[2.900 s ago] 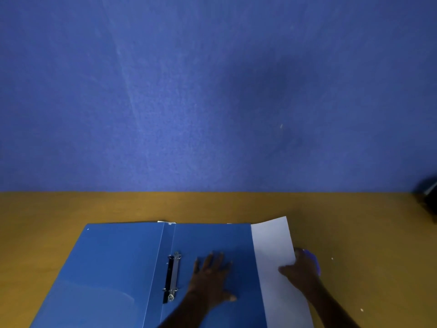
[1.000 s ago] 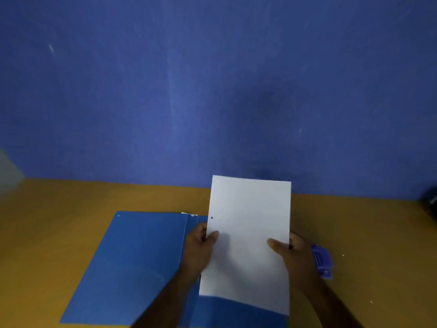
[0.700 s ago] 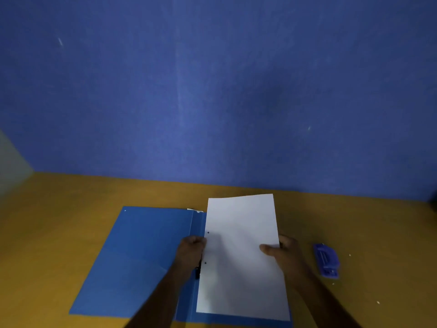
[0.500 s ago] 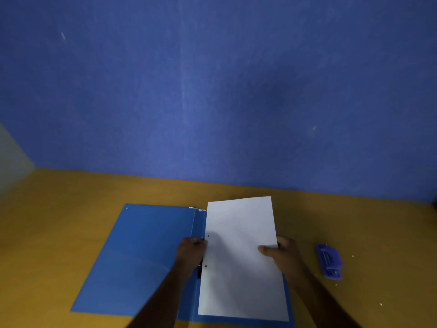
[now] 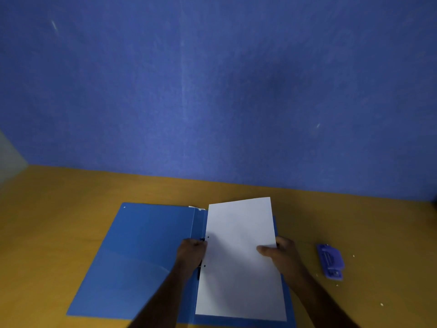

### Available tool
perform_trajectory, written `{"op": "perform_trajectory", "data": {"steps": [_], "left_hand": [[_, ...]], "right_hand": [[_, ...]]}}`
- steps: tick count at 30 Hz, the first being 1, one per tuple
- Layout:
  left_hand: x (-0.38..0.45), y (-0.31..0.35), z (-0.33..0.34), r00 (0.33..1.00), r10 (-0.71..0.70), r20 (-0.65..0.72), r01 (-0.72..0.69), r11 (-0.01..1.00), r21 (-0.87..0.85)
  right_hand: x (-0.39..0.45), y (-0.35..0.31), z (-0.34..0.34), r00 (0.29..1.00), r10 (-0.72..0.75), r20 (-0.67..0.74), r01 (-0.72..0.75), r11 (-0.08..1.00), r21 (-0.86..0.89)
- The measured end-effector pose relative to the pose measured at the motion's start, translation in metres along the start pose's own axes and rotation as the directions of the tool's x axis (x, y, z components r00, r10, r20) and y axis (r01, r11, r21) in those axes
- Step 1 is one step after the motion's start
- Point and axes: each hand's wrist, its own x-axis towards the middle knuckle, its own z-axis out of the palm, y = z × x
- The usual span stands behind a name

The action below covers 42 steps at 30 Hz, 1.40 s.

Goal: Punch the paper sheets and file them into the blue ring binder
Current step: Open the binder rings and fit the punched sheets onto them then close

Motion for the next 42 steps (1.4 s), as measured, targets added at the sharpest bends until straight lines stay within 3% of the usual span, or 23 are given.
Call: {"op": "perform_trajectory", "data": {"steps": [20, 42], "left_hand": [[0.003, 0.002, 0.003, 0.998, -0.053, 0.023, 0.054, 0.998, -0.045], [-0.005, 0.009, -0.007, 0.996, 0.032, 0.078, -0.043, 0.99, 0.133]], "right_hand": [[0.004, -0.007, -0.007, 1.0, -0.026, -0.01, 0.026, 0.999, 0.035], [0.011, -0.003, -0.01, 0.999, 0.0, -0.038, -0.001, 0.999, -0.046]]}}
